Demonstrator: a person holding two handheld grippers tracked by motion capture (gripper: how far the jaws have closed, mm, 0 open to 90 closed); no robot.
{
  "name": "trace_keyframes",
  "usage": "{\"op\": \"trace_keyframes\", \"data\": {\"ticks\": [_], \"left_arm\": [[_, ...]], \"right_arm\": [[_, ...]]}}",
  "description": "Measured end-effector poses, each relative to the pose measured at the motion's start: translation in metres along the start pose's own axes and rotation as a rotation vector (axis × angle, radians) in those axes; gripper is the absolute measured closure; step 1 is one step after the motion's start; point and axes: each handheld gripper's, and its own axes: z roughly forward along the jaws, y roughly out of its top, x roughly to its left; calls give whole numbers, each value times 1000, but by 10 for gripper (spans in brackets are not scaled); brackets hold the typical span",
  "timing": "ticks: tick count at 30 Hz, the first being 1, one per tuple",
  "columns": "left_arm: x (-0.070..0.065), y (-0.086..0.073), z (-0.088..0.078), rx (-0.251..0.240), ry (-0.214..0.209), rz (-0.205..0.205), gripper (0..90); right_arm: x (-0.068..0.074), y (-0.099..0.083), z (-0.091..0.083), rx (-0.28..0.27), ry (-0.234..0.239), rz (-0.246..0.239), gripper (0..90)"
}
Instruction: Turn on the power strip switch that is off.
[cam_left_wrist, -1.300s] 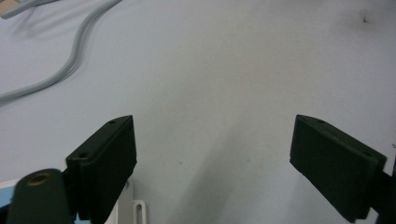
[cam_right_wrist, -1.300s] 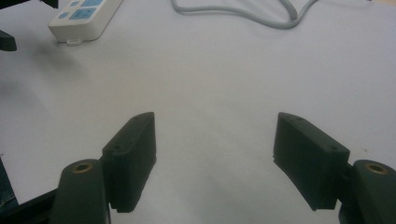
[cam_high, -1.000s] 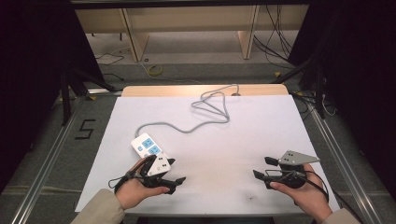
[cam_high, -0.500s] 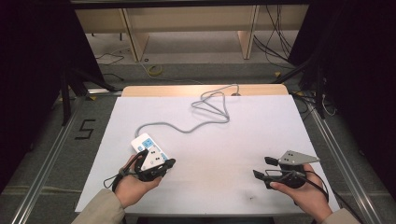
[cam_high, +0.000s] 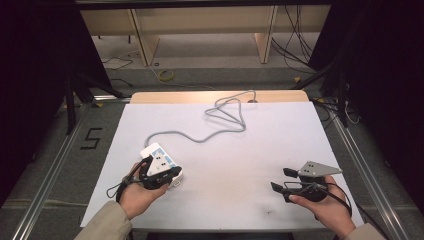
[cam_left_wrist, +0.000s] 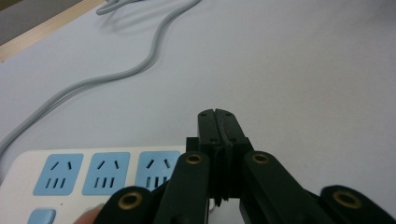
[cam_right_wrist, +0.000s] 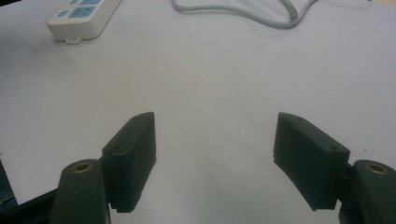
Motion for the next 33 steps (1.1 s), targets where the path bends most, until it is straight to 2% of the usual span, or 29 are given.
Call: {"op": "trace_keyframes", "data": {"ticks": [24,33], "left_arm": [[28,-7,-9,36,72,-78,899],[36,-8,-9,48,98,-91,900]], "right_arm": [[1,0,0,-1,1,-1,303],[1,0,1,0,1,-2,303]]}}
